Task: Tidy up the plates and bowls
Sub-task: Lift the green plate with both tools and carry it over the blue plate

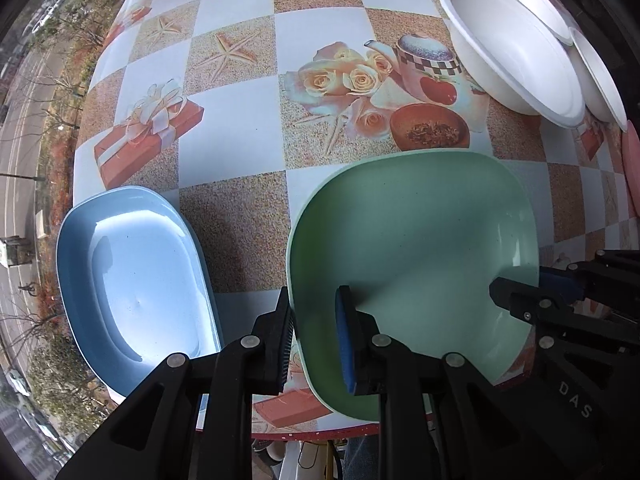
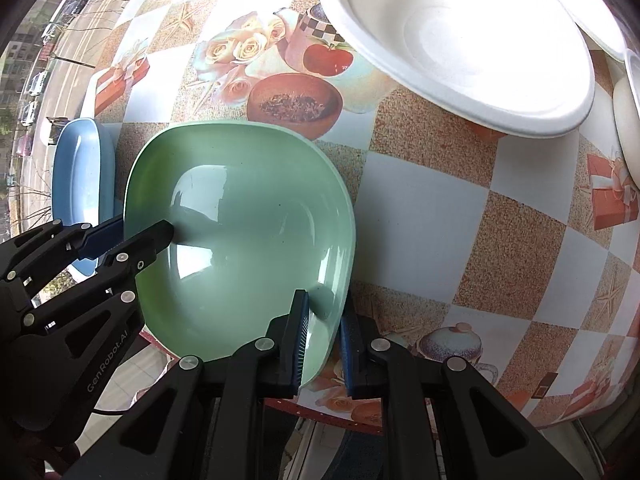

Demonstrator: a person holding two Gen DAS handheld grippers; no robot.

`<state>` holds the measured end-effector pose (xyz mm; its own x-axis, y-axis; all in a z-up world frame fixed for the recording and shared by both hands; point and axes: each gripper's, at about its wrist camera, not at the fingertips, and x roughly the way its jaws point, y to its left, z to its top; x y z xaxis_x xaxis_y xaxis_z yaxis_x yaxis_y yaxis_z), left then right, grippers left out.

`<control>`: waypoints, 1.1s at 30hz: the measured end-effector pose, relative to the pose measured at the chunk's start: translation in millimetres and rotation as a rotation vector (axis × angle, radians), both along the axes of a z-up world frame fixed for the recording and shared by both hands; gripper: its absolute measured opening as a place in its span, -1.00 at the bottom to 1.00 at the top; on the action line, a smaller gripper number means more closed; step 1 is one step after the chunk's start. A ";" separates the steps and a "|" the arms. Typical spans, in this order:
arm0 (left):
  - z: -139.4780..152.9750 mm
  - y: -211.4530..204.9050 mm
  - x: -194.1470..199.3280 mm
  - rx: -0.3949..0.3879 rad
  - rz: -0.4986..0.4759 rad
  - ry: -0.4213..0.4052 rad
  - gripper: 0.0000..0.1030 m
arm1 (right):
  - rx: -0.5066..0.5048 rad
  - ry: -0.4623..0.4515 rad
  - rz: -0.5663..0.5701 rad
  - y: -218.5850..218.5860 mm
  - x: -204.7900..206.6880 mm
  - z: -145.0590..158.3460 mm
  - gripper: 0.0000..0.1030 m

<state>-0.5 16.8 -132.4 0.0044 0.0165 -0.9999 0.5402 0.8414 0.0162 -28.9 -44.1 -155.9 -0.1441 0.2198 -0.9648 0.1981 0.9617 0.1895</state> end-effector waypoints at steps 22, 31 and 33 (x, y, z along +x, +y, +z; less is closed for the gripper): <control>6.1 14.8 -13.6 -0.002 -0.023 -0.010 -0.57 | 0.022 0.039 -0.020 -3.4 -4.6 15.4 -0.68; 37.4 30.3 -12.4 -0.029 0.015 -0.063 -0.57 | 0.031 0.007 0.022 2.8 13.1 41.3 -0.68; 45.4 36.7 -10.6 -0.030 0.032 -0.079 -0.57 | 0.037 0.000 0.036 7.1 18.2 45.5 -0.68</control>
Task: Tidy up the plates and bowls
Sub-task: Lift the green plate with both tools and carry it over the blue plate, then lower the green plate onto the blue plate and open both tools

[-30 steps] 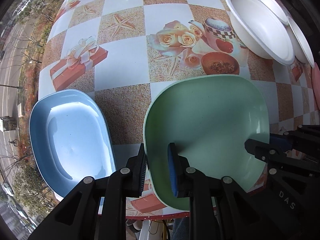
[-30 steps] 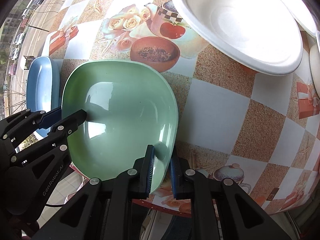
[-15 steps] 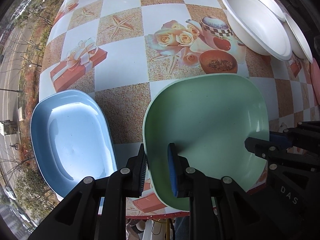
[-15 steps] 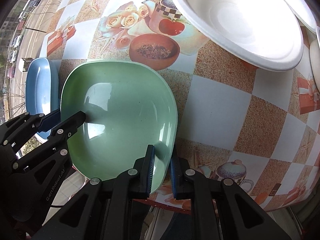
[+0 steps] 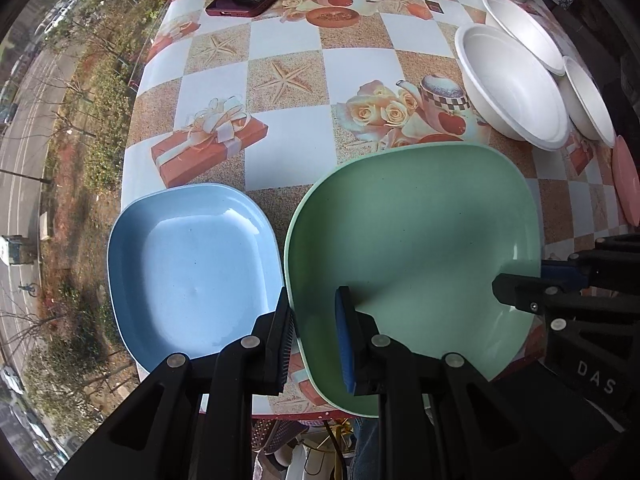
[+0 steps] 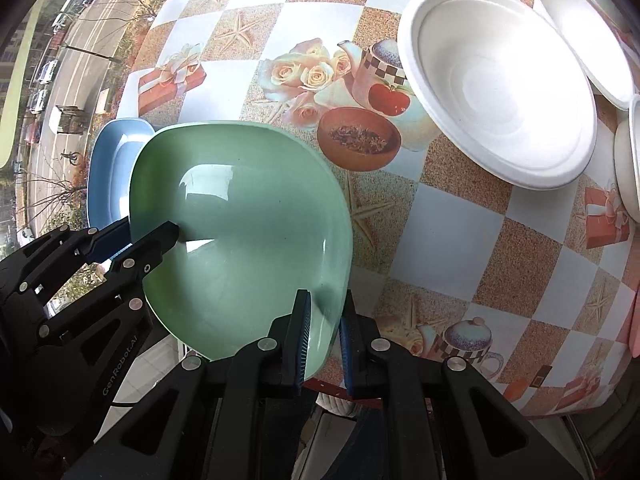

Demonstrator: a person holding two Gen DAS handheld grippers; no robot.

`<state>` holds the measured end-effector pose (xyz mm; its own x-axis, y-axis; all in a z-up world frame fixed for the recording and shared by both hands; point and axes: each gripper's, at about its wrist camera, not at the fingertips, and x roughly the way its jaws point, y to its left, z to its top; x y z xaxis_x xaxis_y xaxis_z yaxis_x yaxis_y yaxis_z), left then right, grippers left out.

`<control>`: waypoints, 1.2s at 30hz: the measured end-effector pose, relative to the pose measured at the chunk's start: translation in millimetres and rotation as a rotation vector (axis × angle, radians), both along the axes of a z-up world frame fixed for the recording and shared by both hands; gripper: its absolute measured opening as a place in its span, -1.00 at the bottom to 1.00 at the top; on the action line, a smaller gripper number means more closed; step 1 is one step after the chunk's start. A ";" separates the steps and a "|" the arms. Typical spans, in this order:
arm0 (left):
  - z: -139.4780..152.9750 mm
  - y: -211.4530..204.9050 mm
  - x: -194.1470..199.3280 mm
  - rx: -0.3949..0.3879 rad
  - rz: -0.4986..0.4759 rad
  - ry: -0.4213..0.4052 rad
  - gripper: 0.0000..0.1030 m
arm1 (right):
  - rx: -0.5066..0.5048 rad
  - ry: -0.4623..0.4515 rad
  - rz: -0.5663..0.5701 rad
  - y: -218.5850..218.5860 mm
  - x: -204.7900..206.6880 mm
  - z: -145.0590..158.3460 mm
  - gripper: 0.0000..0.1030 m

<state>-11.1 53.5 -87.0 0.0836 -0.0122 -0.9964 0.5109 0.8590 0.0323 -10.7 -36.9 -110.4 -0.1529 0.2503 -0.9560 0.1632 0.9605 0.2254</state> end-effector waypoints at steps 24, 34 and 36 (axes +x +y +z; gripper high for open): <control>16.4 111.5 39.7 0.102 0.180 -0.099 -0.57 | 0.128 0.002 0.166 95.6 53.8 -3.6 -0.68; 4.9 117.5 51.2 0.115 0.194 -0.105 -0.57 | 0.123 0.011 0.151 98.0 53.2 -9.3 -0.68; 9.2 116.6 49.0 0.114 0.197 -0.113 -0.57 | 0.127 0.011 0.146 90.0 45.6 -3.7 -0.67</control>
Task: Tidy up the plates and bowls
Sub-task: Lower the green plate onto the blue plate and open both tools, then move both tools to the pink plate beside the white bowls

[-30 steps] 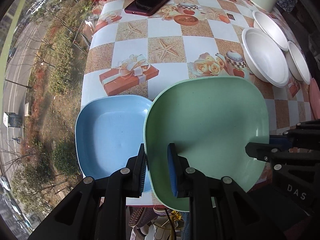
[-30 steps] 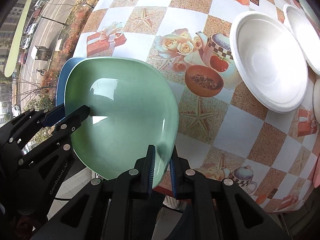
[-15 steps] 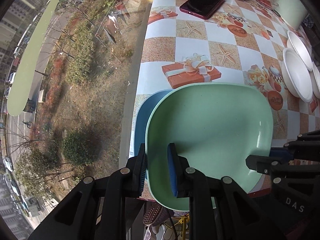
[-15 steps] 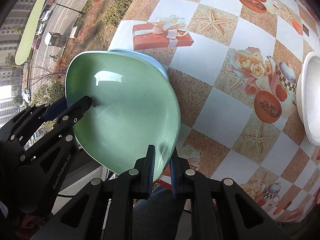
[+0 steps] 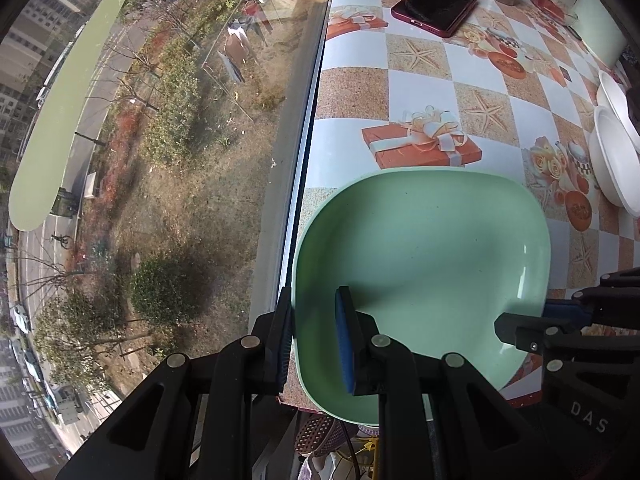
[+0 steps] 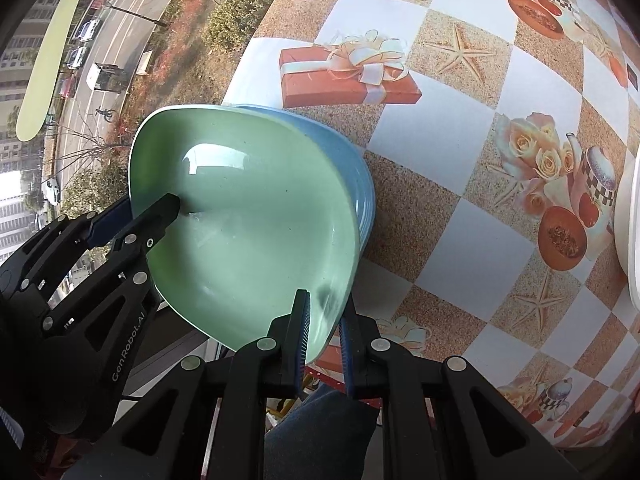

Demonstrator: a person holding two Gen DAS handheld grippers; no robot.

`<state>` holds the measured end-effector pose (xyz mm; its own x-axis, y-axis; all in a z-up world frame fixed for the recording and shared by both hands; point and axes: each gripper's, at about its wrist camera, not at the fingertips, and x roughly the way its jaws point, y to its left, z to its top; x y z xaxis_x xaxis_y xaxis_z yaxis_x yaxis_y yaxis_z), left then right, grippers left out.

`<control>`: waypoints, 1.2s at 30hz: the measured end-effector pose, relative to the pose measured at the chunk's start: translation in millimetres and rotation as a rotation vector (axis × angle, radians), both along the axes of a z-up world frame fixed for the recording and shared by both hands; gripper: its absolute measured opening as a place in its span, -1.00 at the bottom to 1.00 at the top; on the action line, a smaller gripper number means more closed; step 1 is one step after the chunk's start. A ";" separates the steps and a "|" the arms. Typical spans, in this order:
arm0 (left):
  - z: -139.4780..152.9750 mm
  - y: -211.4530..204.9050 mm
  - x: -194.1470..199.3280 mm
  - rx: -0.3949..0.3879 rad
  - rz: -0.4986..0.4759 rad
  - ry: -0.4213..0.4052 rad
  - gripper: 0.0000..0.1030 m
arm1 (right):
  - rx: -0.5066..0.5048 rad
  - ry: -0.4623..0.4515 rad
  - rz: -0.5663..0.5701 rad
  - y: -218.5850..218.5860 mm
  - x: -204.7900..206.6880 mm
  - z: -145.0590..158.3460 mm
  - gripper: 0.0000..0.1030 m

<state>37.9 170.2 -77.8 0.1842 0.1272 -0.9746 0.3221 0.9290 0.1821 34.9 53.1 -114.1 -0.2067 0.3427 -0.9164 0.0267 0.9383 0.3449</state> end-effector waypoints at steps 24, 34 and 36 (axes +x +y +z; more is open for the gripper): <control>33.3 -106.7 -40.5 -0.097 -0.276 0.010 0.51 | -0.132 0.039 -0.296 -186.2 -91.7 23.0 0.67; 33.2 -225.8 -88.8 -0.125 -0.646 0.057 0.51 | -0.214 0.054 -0.628 -317.9 -171.6 42.9 0.67; 32.6 -243.8 -96.5 -0.128 -0.693 0.066 0.52 | -0.237 0.059 -0.679 -342.9 -188.9 46.4 0.67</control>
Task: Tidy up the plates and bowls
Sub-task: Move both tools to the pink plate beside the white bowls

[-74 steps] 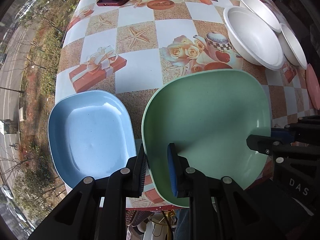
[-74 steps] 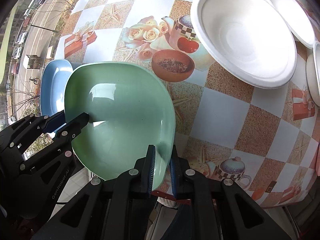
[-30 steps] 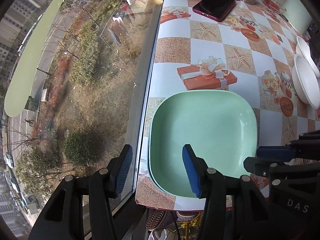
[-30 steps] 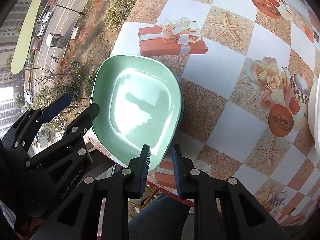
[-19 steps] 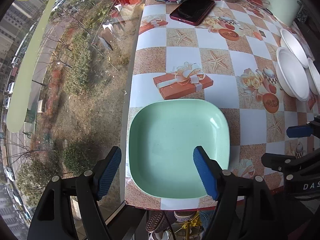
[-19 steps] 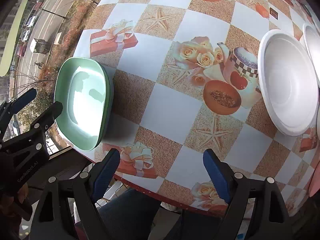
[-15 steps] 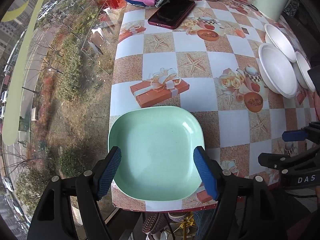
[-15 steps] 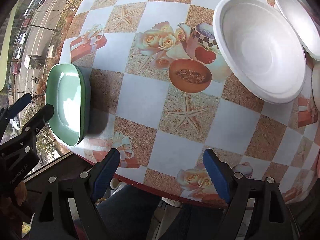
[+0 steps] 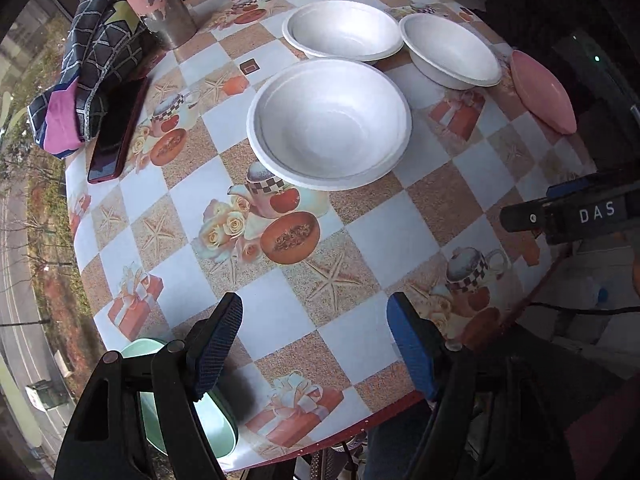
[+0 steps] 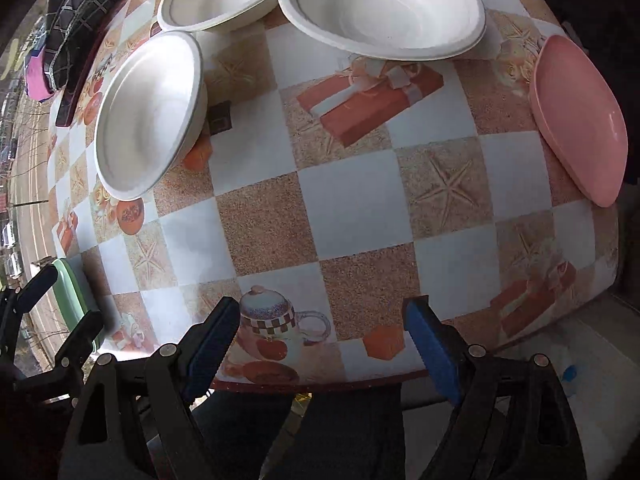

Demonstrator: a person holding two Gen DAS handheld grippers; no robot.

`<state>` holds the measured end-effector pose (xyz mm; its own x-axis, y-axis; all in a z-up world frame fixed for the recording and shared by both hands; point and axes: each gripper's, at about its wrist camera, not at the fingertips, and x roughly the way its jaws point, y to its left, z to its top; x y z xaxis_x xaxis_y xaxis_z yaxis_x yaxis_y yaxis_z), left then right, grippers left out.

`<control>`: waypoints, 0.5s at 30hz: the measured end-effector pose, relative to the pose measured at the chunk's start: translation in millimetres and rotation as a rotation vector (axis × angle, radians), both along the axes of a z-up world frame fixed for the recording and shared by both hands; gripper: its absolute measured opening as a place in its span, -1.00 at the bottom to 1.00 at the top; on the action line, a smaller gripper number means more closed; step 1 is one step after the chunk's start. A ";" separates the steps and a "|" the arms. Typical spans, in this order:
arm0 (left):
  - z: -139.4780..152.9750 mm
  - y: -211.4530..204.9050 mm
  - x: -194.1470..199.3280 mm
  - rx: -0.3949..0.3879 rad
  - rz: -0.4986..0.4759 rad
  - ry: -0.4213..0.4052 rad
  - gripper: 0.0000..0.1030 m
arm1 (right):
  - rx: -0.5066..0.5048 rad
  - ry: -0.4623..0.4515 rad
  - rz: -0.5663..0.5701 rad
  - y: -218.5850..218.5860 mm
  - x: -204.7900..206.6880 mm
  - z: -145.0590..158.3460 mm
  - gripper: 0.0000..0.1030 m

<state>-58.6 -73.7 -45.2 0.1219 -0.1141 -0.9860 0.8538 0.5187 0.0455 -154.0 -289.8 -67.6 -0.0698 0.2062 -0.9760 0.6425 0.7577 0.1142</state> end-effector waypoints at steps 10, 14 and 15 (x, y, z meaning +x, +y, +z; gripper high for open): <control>-19.1 -63.5 -30.4 0.051 -0.122 0.052 0.52 | -0.162 0.021 -0.110 -125.5 -53.4 11.6 0.67; -24.0 -76.1 -39.3 0.069 -0.139 0.059 0.52 | -0.239 0.020 -0.102 -170.4 -54.9 16.8 0.67; -25.3 -78.4 -40.7 0.075 -0.139 0.061 0.52 | -0.260 0.019 -0.099 -183.8 -55.8 18.4 0.67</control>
